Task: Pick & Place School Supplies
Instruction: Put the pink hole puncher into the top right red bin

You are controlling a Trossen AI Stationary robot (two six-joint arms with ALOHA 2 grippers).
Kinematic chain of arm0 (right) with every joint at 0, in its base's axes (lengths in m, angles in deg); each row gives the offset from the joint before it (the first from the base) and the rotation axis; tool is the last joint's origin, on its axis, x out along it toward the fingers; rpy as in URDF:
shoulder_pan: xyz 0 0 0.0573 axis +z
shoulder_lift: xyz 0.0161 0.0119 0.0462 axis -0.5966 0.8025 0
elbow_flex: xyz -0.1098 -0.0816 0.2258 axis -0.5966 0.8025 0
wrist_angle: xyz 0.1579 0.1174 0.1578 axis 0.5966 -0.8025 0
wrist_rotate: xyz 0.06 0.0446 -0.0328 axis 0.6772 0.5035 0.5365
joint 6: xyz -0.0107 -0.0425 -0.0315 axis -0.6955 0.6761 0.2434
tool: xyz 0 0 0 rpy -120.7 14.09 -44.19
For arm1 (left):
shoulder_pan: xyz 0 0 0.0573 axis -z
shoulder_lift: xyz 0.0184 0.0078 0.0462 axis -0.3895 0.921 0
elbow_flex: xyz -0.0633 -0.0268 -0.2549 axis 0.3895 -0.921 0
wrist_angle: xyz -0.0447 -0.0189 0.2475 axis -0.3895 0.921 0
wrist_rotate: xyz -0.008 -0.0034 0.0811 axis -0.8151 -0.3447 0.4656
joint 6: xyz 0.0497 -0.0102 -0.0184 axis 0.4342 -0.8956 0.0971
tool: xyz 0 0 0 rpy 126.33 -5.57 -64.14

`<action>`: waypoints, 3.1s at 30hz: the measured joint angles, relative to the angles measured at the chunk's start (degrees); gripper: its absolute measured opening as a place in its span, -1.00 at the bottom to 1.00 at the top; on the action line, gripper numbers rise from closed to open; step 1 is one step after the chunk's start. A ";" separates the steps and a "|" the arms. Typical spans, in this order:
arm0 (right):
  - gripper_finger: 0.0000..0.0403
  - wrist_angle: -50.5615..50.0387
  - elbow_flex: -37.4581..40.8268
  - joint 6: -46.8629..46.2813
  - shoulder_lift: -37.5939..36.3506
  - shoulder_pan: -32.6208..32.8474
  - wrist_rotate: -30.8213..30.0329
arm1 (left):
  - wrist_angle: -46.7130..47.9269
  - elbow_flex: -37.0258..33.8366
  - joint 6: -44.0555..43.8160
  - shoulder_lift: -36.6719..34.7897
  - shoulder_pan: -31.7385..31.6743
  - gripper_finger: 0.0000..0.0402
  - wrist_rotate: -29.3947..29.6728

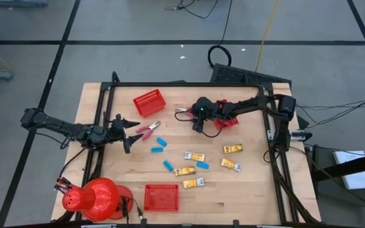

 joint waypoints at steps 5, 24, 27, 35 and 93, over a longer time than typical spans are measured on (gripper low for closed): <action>-0.03 1.42 -2.42 -0.19 4.67 0.40 -0.81 | 0.03 0.00 0.03 0.01 0.01 0.46 0.02; -0.83 1.63 -3.09 2.88 5.80 4.02 -5.72 | 0.87 0.00 -0.22 0.01 0.02 0.46 0.02; -0.83 1.60 -2.98 3.81 4.68 5.06 -7.24 | 0.87 0.00 -0.23 0.00 0.02 0.46 0.02; -0.83 2.18 -2.91 5.96 -0.73 7.17 -10.26 | 2.20 0.00 -0.71 0.02 0.01 0.46 0.02; -0.83 -13.52 17.59 0.54 -28.01 -7.57 -12.15 | 0.42 0.00 -0.19 0.04 -0.04 0.46 0.02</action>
